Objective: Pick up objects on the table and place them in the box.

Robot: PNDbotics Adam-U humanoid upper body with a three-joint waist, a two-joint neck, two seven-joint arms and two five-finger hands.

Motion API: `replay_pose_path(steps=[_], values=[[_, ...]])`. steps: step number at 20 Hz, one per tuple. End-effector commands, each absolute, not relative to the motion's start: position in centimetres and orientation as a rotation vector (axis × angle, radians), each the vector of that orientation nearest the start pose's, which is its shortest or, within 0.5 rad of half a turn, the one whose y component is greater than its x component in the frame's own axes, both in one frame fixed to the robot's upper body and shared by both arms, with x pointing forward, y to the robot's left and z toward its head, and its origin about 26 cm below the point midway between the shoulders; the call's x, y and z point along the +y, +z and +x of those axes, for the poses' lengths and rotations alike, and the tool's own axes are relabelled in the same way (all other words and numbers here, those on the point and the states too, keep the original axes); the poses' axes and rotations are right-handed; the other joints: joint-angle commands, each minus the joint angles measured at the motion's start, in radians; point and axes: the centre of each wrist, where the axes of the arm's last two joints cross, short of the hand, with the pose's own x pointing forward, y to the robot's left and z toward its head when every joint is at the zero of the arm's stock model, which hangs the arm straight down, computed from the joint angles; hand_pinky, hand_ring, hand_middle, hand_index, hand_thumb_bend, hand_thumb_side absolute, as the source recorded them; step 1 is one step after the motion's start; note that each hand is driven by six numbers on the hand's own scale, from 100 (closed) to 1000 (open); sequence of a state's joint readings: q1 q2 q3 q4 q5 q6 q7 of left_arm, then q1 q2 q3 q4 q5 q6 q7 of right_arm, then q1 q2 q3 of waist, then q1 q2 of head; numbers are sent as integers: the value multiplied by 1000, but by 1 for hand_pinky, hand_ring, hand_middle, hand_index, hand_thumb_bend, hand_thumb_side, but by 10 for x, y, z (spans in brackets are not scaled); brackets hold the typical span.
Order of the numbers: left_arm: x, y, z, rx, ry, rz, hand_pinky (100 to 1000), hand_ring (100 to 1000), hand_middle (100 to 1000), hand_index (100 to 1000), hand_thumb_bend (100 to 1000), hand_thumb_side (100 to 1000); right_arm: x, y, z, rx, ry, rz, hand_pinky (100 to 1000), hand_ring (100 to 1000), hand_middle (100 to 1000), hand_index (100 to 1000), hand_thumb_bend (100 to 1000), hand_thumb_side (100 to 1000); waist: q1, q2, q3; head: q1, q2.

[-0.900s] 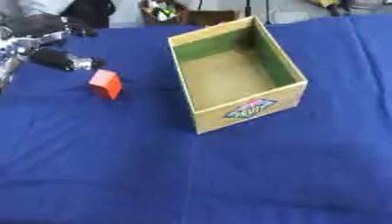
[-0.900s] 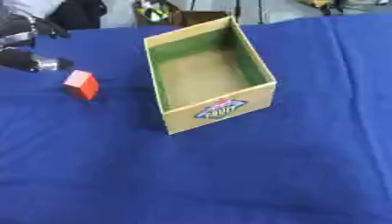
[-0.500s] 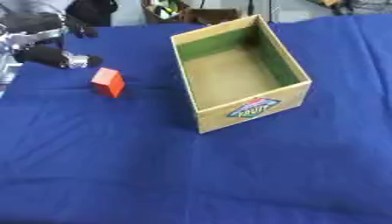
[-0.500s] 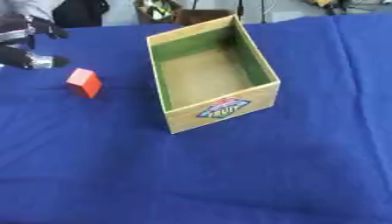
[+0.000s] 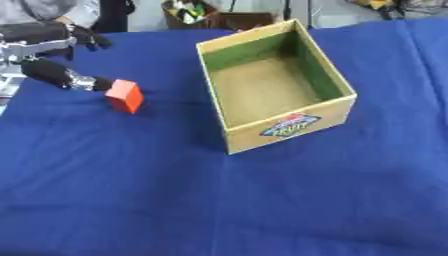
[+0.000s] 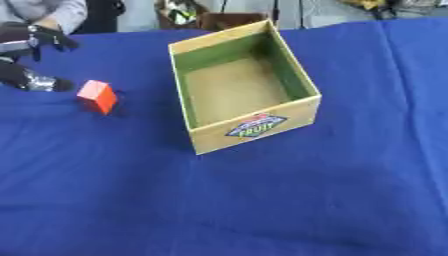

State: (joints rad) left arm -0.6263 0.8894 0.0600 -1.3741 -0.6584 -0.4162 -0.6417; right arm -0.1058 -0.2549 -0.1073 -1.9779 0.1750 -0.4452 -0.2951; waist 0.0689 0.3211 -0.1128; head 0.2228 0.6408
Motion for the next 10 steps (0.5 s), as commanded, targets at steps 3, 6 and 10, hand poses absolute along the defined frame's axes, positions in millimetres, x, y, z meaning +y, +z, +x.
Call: replay_pose_path(steps=[3,6,10], values=[[433,310,364,-1226,-1825,1089,658,880,920,1000,760,917,-298,152,276,-2592,90,-522,733,597,499,663,100,811,0,-12,-8,4,-10],[438,312,366,-1180,-1869,1113,658,872,906,1000,787,912,-298,152,276,-2592,93,-523,734,598,499,662,100,811,2,-8,-14,5,-13],[444,309,373,-1173,-1904,1141,644,862,894,1000,760,893,-297,152,276,-2591,98,-524,734,598,498,662,100,811,4,-2,-22,8,-15]])
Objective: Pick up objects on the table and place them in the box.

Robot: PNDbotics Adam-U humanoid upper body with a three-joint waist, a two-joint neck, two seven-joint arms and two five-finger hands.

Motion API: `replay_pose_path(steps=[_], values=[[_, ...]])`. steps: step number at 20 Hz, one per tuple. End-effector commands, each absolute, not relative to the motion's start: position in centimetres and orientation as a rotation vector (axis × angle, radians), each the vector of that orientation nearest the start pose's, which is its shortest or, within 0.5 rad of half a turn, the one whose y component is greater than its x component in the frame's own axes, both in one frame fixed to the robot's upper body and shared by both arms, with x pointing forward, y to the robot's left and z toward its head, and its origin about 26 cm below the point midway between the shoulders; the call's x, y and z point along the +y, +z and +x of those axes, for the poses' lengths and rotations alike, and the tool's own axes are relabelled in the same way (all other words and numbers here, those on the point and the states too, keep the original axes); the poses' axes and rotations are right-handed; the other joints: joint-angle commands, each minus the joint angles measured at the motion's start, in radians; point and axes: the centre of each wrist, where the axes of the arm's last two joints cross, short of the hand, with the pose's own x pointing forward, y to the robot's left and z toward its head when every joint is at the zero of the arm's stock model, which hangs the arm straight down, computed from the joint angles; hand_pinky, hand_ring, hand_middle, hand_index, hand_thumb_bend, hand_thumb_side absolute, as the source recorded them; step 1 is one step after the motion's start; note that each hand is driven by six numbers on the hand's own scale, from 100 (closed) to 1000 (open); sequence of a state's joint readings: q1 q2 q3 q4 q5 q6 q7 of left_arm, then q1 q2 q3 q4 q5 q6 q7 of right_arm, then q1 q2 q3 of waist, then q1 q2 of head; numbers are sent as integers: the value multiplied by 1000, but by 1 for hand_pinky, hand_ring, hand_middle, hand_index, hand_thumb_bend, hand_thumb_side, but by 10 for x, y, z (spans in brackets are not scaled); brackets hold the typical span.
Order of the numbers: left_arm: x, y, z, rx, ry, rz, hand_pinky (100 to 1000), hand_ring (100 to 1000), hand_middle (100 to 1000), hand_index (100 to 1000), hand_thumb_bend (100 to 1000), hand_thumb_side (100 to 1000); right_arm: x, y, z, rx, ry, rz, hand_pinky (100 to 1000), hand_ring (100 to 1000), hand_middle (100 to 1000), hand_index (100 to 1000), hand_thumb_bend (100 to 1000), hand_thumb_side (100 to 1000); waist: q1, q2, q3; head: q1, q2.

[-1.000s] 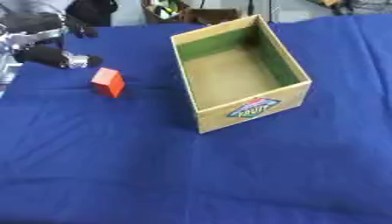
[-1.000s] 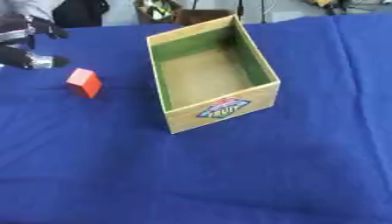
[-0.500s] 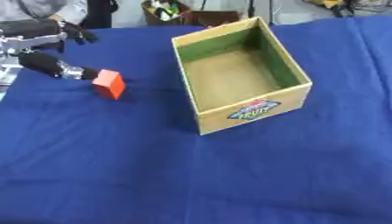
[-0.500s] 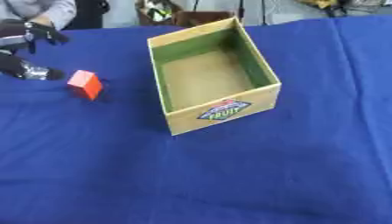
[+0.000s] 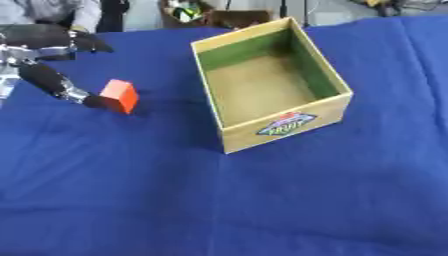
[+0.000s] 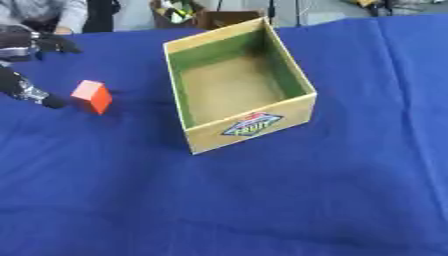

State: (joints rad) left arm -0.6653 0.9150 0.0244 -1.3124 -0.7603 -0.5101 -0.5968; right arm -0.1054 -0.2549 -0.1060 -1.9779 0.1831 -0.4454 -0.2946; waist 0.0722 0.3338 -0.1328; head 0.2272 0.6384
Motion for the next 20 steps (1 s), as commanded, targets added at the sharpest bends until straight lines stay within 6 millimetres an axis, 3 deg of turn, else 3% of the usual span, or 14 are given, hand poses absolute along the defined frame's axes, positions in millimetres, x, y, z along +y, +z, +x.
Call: replay_pose_path(steps=[1,8,20], values=[[447,309,375,-1171,-1909,1146,644,862,893,1000,758,890,-297,152,276,-2592,100,-525,734,598,498,662,100,812,1,-13,-4,5,-14],[462,299,387,-1141,-1927,1167,619,848,876,1000,659,821,-296,152,277,-2595,108,-530,736,598,497,663,100,812,7,1,-18,15,-21],[473,278,401,-1064,-1919,1083,596,832,864,1000,623,796,-295,152,277,-2598,103,-535,737,599,496,662,100,811,12,11,-32,27,-30]])
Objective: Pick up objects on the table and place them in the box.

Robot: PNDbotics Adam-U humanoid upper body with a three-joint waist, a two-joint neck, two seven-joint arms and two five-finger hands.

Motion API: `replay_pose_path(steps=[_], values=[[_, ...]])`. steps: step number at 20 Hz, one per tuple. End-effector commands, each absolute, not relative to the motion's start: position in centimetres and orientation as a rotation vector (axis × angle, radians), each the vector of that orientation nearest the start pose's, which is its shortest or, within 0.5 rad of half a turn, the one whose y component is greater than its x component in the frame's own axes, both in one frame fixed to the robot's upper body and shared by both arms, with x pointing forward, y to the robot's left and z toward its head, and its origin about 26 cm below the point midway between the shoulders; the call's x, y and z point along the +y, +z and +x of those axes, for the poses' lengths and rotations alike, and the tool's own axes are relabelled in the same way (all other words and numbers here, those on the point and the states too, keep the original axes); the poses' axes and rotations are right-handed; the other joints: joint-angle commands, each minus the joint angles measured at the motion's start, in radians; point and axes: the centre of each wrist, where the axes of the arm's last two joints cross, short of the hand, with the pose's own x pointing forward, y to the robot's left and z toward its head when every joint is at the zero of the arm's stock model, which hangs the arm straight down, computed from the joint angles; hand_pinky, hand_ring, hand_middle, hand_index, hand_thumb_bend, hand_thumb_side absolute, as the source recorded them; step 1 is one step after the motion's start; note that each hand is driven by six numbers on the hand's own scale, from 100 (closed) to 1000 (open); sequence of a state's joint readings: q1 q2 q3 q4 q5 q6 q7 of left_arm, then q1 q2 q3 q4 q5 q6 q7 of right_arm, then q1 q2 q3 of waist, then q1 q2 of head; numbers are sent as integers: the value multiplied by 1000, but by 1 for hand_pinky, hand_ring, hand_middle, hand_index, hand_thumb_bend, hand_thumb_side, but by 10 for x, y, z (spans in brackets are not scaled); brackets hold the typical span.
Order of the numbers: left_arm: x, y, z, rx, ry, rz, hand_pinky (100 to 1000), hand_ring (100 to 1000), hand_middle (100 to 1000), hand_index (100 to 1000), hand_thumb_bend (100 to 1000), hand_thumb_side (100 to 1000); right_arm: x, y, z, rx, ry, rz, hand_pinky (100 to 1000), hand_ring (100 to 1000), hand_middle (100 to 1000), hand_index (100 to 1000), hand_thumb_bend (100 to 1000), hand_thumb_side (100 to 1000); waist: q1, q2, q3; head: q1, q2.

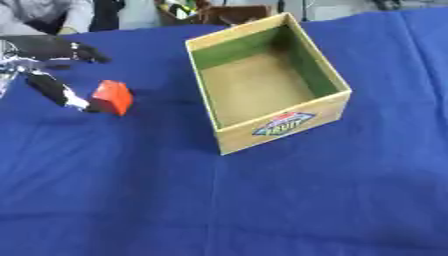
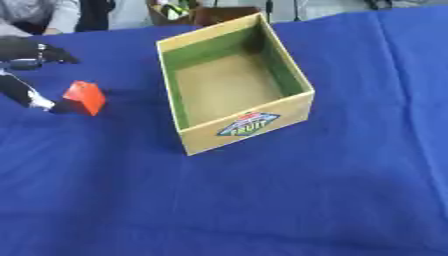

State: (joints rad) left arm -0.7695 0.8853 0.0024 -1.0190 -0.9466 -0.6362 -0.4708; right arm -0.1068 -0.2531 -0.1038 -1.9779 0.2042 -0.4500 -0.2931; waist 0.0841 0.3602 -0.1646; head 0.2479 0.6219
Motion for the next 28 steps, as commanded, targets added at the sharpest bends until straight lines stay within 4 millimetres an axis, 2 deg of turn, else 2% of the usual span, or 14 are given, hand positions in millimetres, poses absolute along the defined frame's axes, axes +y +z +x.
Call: replay_pose_path(steps=[1,10,14,24,25,28], values=[[473,276,402,-1068,-1913,1074,590,828,860,998,614,796,-294,153,277,-2598,103,-535,737,599,496,662,100,811,0,-15,-2,8,-15],[475,273,409,-1064,-1877,1061,591,825,850,985,576,781,-293,154,278,-2602,109,-533,738,600,496,661,100,810,6,-2,-9,14,-20],[476,272,410,-1049,-1876,1062,588,817,822,961,533,749,-292,154,279,-2602,113,-534,739,600,495,661,100,811,10,3,-10,15,-21],[476,267,412,-1033,-1890,1016,542,766,684,807,433,700,-292,154,279,-2595,113,-541,741,601,494,662,100,811,14,7,-8,17,-14],[475,266,412,-1041,-1890,1012,526,755,659,747,401,690,-292,154,279,-2593,112,-542,741,601,494,662,100,811,15,7,-8,17,-14],[474,266,413,-1071,-1883,1011,508,744,635,704,325,662,-292,154,279,-2590,110,-544,741,601,494,662,100,811,15,7,-10,17,-14]])
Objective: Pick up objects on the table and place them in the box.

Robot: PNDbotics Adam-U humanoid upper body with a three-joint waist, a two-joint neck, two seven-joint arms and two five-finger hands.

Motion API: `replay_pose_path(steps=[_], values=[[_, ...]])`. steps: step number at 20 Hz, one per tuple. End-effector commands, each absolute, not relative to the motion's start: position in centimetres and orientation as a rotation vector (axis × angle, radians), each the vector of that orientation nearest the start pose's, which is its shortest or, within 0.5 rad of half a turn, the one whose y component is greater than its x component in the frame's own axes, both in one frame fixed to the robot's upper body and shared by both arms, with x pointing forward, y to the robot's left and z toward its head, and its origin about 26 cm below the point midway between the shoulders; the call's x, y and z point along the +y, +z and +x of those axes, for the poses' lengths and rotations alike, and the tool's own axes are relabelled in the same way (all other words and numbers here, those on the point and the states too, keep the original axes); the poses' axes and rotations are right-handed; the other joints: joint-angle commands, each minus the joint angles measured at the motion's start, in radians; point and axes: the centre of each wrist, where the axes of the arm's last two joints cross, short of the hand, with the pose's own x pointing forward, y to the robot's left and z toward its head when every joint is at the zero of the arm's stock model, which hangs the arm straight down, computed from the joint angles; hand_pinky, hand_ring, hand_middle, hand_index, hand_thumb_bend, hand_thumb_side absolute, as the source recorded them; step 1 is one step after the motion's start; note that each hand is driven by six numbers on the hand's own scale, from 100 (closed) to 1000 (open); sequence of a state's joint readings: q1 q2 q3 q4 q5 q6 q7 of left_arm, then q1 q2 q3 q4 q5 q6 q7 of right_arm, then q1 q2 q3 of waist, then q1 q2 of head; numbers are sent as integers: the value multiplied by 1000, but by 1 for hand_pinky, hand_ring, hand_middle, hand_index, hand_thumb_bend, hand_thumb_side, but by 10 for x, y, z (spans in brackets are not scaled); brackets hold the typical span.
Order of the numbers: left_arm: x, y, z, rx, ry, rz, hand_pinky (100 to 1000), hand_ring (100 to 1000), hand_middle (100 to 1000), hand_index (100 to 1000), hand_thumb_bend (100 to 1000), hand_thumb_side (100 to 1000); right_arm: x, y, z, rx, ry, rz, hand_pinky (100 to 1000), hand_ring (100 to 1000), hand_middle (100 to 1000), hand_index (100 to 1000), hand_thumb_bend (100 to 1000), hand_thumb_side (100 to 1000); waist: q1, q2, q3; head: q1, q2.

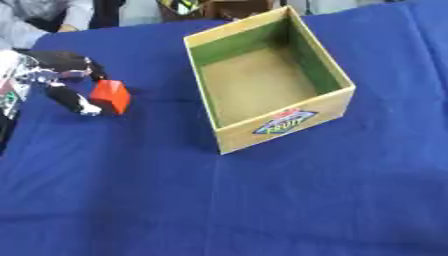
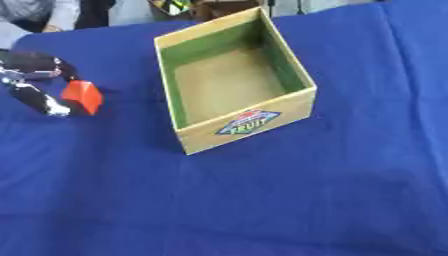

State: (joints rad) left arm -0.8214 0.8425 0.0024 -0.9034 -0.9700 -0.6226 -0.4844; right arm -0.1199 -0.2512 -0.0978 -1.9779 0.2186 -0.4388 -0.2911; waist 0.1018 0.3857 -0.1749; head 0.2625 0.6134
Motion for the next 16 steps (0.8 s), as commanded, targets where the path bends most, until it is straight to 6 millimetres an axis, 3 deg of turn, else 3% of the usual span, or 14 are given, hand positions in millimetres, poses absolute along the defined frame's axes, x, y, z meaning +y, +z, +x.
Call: replay_pose_path(steps=[1,10,11,16], values=[[474,267,413,-1082,-1877,1012,500,738,624,677,276,652,-292,154,279,-2590,108,-545,741,601,494,662,100,811,-3,-18,-1,2,-5],[474,267,413,-1135,-1850,1045,475,714,589,491,142,606,-291,153,279,-2584,102,-550,743,602,494,662,100,810,-5,-17,-4,0,-3],[475,267,413,-1135,-1847,1047,470,709,584,472,100,557,-291,153,279,-2584,101,-550,743,602,494,662,100,810,-6,-17,-5,0,-4],[476,266,412,-1191,-1784,1067,385,645,541,371,100,259,-292,153,278,-2585,97,-549,743,603,495,662,100,810,-8,-20,-5,-1,-4]])
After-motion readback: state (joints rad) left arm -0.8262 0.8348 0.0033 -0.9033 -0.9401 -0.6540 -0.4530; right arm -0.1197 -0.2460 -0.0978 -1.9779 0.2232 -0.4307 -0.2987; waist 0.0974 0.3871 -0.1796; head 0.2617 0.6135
